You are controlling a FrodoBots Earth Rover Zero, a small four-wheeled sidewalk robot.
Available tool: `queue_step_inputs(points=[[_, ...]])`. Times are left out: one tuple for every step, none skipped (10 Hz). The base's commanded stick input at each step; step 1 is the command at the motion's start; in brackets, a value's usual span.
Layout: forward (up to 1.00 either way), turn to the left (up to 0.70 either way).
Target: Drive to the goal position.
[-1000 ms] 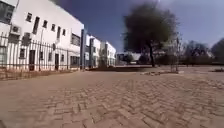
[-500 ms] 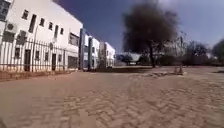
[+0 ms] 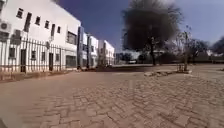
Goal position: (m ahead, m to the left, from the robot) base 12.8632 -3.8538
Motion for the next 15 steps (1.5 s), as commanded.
queue_step_inputs(points=[[1.00,0.00],[1.00,0.00],[1.00,0.00],[1.00,0.00],[1.00,0.00],[1.00,0.00],[1.00,0.00],[1.00,-0.12],[1.00,-0.25],[1.00,-0.40],[1.00,-0.40],[1.00,0.00],[1.00,0.00],[1.00,0.00],[1.00,0.00]])
